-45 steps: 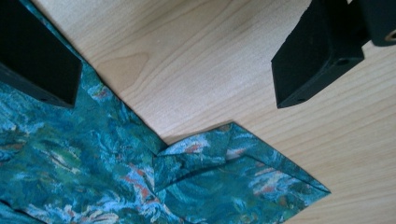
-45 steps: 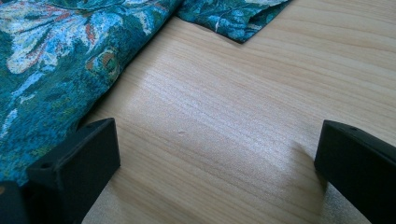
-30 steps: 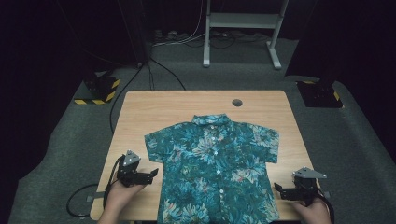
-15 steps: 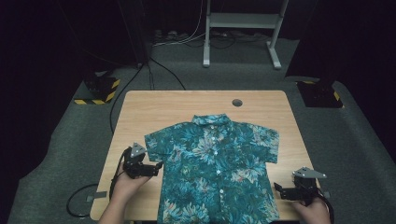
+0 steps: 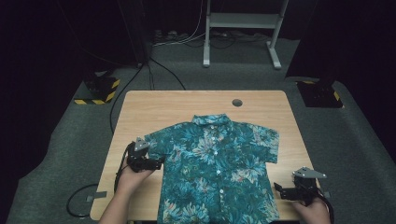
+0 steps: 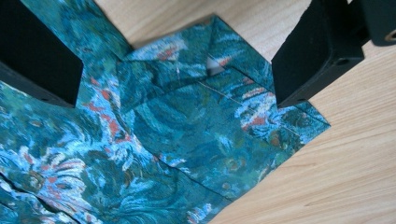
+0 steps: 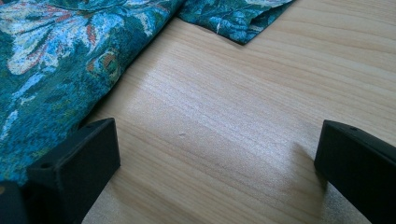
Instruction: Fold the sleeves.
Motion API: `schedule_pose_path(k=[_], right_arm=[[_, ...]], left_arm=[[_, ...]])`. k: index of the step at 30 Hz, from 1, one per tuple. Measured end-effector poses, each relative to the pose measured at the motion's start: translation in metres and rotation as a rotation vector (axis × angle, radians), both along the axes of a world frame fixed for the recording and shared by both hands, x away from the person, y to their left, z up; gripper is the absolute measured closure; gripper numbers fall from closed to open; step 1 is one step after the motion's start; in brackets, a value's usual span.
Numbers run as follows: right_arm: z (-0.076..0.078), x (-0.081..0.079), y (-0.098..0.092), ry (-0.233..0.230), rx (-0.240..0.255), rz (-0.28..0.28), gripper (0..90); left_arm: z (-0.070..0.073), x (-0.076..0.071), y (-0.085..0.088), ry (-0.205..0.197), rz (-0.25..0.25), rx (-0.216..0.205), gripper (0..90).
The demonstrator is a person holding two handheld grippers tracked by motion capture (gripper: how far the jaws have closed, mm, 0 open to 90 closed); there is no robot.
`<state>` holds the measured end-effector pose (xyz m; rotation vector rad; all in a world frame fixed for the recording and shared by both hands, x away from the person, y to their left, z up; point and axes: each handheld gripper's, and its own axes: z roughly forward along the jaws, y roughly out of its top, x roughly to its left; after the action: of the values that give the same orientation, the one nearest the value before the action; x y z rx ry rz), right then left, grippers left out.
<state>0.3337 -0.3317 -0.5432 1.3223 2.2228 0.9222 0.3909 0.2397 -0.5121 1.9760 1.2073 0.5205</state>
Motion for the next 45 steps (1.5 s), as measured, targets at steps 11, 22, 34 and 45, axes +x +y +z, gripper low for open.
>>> schedule_pose_path(k=[11,22,34,45], right_arm=[[0.000,0.000,0.000,0.000,0.000,0.000,0.0],[0.000,0.000,0.000,0.000,0.000,0.000,0.0],[0.000,0.000,0.000,0.000,0.000,0.000,0.0],[0.000,0.000,0.000,0.000,0.000,0.000,0.0]], left_arm=[[-0.006,0.015,0.001,0.021,0.007,-0.020,2.6],[-0.007,0.029,0.005,0.029,0.016,-0.021,2.6],[-0.013,0.043,0.009,0.055,0.035,-0.036,2.6],[-0.019,0.054,0.019,0.073,0.071,-0.040,2.6]])
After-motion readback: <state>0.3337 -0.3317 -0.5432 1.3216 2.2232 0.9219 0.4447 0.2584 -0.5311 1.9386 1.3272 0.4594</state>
